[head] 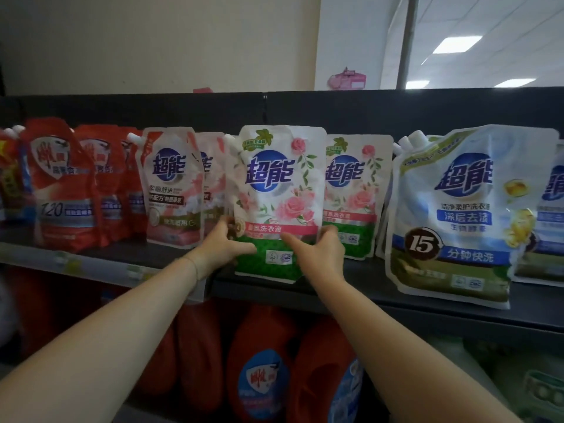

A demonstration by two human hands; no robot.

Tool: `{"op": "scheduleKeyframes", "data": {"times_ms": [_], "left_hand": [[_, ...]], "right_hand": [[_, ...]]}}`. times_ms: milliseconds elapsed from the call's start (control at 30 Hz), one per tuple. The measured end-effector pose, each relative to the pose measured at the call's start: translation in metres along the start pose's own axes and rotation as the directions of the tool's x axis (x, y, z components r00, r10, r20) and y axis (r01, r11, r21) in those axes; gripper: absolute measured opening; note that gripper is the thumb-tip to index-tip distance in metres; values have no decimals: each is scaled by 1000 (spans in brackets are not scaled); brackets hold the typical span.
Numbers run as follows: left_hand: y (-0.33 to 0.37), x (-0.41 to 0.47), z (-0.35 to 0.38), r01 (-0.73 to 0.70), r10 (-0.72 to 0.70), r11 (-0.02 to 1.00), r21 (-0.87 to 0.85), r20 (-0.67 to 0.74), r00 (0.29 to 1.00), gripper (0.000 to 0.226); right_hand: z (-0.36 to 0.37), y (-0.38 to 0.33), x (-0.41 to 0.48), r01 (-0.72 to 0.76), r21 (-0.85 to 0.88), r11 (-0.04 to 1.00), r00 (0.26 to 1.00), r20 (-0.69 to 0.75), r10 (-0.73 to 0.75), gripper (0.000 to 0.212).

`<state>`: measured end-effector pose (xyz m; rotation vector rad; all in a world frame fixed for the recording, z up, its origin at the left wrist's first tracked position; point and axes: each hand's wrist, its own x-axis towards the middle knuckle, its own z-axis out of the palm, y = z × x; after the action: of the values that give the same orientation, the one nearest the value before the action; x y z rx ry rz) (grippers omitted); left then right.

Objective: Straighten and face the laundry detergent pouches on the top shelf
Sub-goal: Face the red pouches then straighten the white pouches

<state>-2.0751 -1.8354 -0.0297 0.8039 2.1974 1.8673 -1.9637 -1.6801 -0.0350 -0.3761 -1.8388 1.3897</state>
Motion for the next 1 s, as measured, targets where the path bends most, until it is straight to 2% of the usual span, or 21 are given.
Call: {"op": "scheduleKeyframes", "data": {"times_ms": [133, 233, 367, 433, 533, 633, 667, 733, 833, 1000], "left_hand": [[8, 5, 29, -46, 36, 995, 87, 113, 993, 89], [14, 14, 51, -73, 53, 992, 102, 186, 981, 92], [12, 24, 84, -109, 87, 989, 97, 211, 974, 75], [11, 31, 98, -157, 136, 977, 144, 146, 980, 65], [10, 35, 118, -203, 228, 934, 296, -55, 972, 63], [10, 26, 129, -306, 400, 840, 448, -129, 908, 61], [11, 24, 130, -362, 478, 760, 540, -87, 874, 58], [11, 22, 128, -470, 562, 554, 688, 107, 820, 42], [15, 22, 123, -580, 513, 342, 739, 371, 774, 21], [16, 29, 124, -565, 455, 309, 765, 403, 794, 24]], "right_hand": [[-27, 10, 8, 16, -52, 999, 991, -133, -23, 51], [-44, 14, 13, 117, -240, 964, 970, -179, -163, 57], [-56, 11, 9, 359, -572, 737, 882, -50, -468, 50], [-57, 12, 8, 422, -687, 591, 847, 66, -528, 36], [-58, 17, 10, 354, -831, 428, 888, 156, -433, 31], [-56, 16, 16, 272, -885, 377, 941, 162, -298, 39], [-54, 13, 18, 248, -894, 372, 954, 157, -257, 41], [-49, 9, 24, 199, -909, 366, 974, 142, -177, 43], [-41, 9, 32, 150, -901, 406, 988, 125, -88, 46], [-40, 18, 35, 147, -888, 435, 985, 170, 14, 73]]}}
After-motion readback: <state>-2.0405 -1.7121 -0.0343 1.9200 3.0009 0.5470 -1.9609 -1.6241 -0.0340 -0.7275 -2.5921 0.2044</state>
